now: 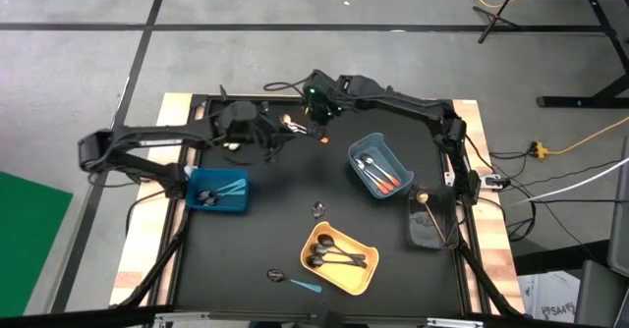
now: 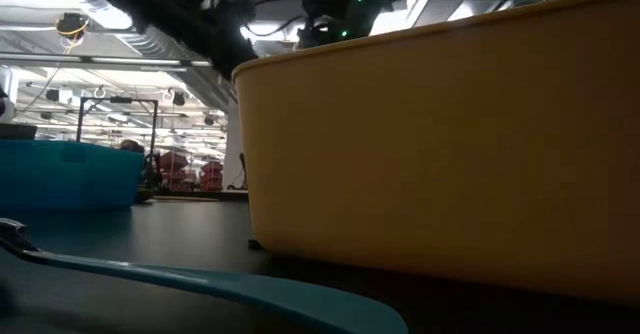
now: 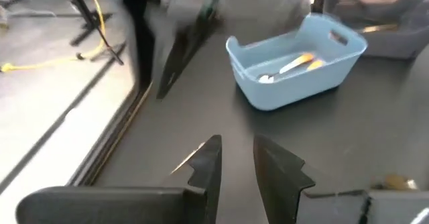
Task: Sort silverware by color (type)
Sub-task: Put the orange spoon into the gray bin
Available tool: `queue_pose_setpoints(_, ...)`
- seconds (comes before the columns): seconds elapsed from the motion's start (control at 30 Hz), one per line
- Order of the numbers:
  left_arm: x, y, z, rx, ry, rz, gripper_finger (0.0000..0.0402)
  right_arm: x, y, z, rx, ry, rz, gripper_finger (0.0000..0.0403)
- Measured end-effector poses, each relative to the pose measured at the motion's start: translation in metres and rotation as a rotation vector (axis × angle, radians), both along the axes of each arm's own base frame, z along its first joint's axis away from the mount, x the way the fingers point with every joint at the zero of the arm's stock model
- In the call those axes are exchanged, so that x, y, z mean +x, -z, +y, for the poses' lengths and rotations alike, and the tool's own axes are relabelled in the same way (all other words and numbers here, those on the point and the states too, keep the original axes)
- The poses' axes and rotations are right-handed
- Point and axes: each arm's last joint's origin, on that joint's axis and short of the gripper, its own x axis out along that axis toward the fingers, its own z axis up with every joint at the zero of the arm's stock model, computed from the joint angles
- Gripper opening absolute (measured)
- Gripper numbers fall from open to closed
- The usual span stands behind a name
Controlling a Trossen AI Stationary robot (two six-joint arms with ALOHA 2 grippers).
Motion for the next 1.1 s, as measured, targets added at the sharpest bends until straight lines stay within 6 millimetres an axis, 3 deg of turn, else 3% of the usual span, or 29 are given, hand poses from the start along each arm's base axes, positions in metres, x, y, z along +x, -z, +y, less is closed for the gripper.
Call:
queue_pose_setpoints(0.2, 0.011, 0.032, 0.039, -0.045, 0.013, 0.031, 0.008, -0.017, -0.017, 0.007, 0.041, 0.002, 0.102, 0.0065)
queue_pose_setpoints(0.4, 0.026, 0.058, 0.074, -0.114, 0.073, 0.003, 0.008, -0.025, -0.036, 0.015, 0.022, 0.015, 0.061, 0.0065)
queue_pose_setpoints(0.7, 0.066, 0.084, 0.124, -0.2, 0.131, 0.115, 0.008, -0.025, -0.037, 0.014, 0.018, 0.018, 0.048, 0.0065)
queue_pose_setpoints(0.87, 0.069, 0.097, 0.135, -0.223, 0.135, 0.218, 0.008, -0.025, -0.037, 0.015, 0.019, 0.015, 0.054, 0.0065)
queue_pose_setpoints(1.1, 0.058, 0.106, 0.139, -0.23, 0.062, 0.342, 0.008, -0.026, -0.037, 0.015, 0.019, 0.012, 0.061, 0.0065)
